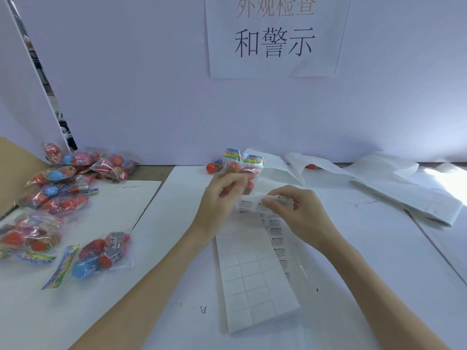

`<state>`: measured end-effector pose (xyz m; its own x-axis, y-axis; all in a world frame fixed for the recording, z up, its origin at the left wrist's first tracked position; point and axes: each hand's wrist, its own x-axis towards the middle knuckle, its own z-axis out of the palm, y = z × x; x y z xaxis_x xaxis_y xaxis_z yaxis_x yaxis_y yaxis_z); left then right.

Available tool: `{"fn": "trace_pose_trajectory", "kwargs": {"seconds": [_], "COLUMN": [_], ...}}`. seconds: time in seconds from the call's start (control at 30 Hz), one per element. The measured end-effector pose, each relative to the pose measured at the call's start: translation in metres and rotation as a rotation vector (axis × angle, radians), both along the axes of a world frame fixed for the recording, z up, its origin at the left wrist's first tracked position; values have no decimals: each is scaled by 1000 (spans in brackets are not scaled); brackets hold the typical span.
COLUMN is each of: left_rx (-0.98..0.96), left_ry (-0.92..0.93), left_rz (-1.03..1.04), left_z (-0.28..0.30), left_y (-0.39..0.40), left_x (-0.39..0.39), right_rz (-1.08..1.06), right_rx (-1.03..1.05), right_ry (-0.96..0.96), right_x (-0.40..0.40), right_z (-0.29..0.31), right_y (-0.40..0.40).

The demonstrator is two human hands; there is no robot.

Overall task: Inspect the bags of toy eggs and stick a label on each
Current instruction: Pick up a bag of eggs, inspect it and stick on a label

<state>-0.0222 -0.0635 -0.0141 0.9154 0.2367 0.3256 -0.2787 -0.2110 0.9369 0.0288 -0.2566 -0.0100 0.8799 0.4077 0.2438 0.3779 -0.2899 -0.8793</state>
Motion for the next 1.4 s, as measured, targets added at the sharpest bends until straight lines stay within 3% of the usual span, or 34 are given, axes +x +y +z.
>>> {"fn": "trace_pose_trajectory", "kwargs": {"seconds": [0.13, 0.3, 0.5, 1.4], "left_rx": [227, 146, 137, 276], "left_ry": [33, 107, 99, 97], "left_rz": [1, 94, 46, 89], "left_z": [-5, -4, -7, -11], "left_y": [-2, 5, 6, 3], "left_x": [0, 3, 3, 7], "right_rz": [8, -38, -6, 41], "right_rx": [14, 113, 65, 30], "right_ry": [-66, -91, -135, -110], "right_x": [2, 5, 2, -1], "right_z": [-1, -4, -10, -16], "right_y": [-1, 0, 4, 8]}}
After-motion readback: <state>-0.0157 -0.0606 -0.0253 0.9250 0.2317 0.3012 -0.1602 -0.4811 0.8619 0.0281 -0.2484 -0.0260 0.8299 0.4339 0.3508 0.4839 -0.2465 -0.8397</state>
